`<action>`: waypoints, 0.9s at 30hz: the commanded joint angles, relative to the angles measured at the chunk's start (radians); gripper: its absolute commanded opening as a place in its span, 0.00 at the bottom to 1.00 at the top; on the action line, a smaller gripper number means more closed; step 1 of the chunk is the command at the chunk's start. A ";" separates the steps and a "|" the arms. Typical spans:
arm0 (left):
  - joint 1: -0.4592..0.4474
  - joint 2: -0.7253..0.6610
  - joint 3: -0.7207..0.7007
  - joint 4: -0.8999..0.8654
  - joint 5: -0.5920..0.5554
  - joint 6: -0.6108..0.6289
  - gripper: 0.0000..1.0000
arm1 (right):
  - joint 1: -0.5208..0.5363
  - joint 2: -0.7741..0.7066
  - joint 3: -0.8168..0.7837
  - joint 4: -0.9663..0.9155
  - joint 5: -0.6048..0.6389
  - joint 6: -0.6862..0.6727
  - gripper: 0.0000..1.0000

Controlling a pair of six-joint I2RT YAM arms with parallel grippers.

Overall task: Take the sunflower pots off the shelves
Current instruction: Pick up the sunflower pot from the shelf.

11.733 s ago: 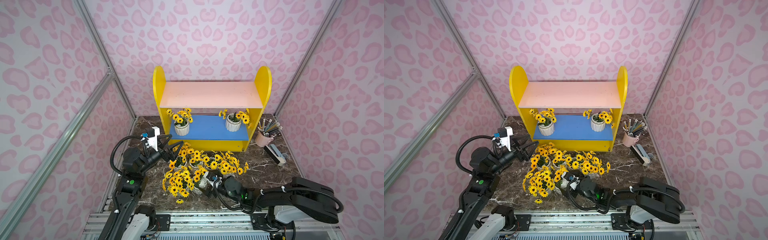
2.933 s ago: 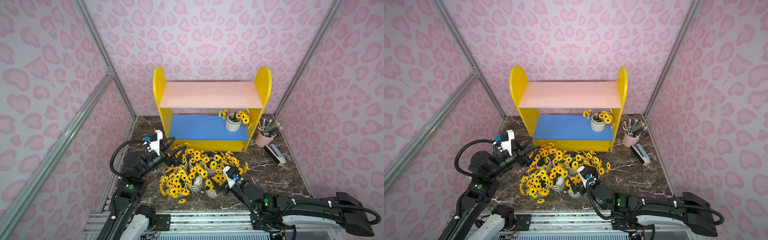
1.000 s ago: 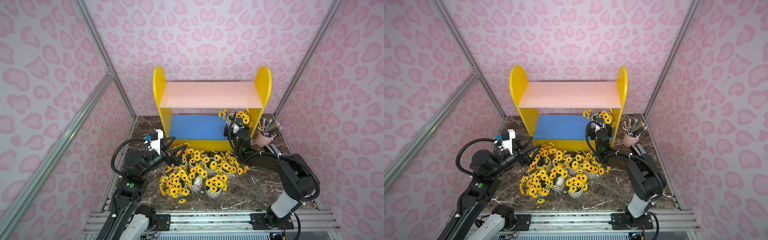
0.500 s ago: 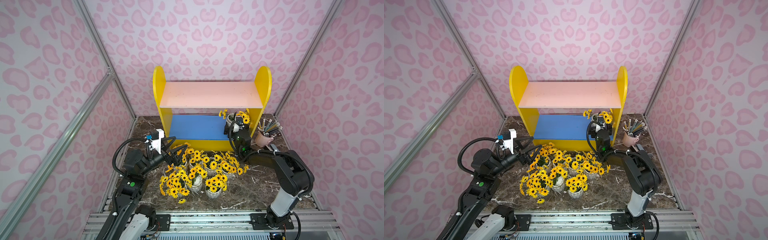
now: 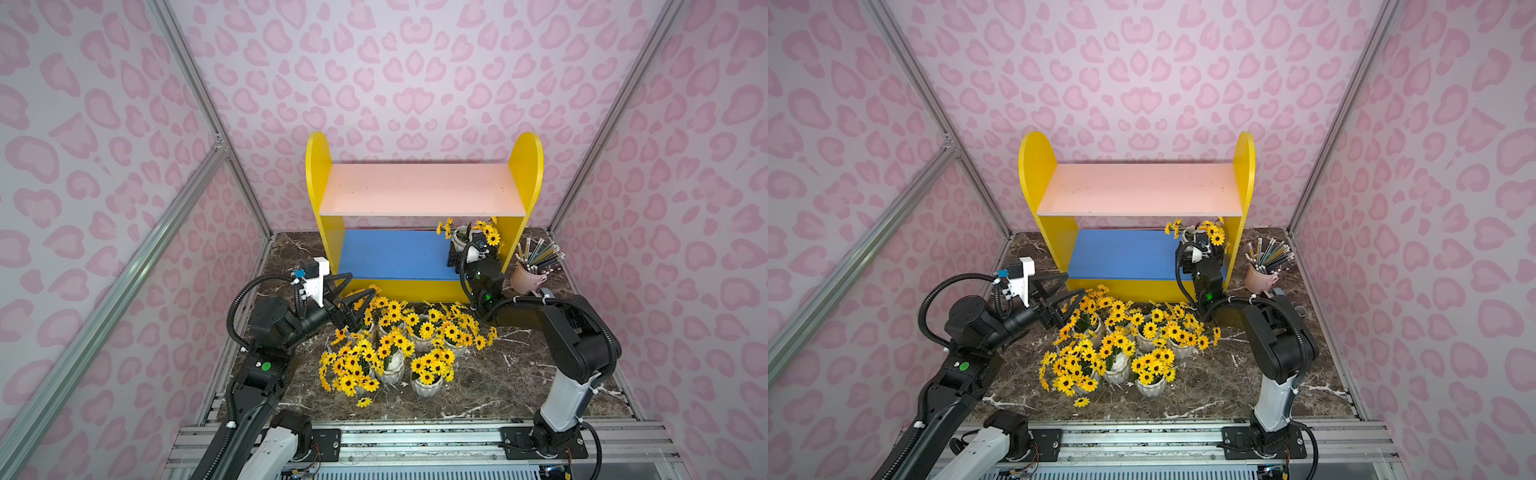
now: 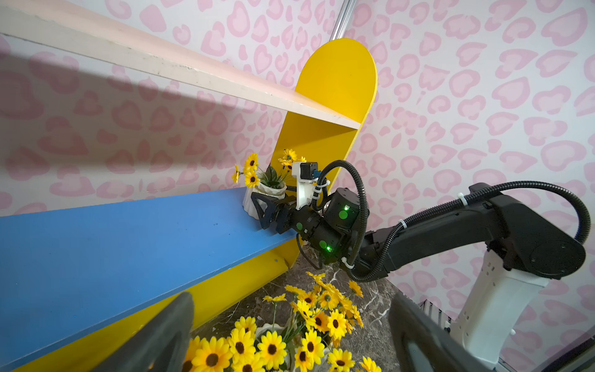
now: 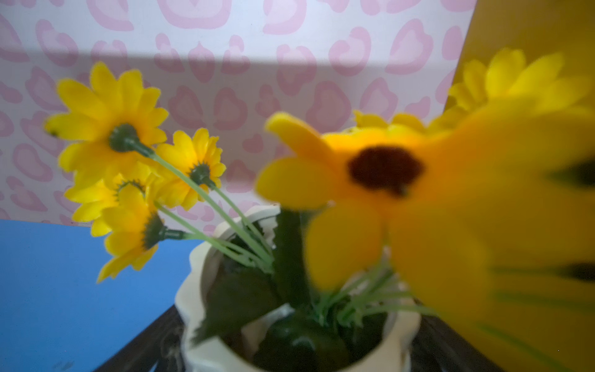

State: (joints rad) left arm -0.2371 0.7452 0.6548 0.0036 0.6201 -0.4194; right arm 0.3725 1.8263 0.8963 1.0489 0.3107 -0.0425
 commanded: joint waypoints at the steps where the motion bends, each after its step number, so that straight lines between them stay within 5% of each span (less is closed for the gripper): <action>1: 0.001 0.000 0.008 0.013 -0.007 0.015 0.97 | -0.002 0.005 0.000 0.087 -0.028 -0.016 0.99; 27: 0.004 0.011 0.009 0.008 -0.015 0.019 0.96 | -0.028 0.011 -0.050 0.161 -0.534 -0.023 0.99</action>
State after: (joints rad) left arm -0.2329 0.7544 0.6552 0.0036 0.6167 -0.4149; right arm 0.3481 1.8317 0.8249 1.1923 -0.1455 -0.0708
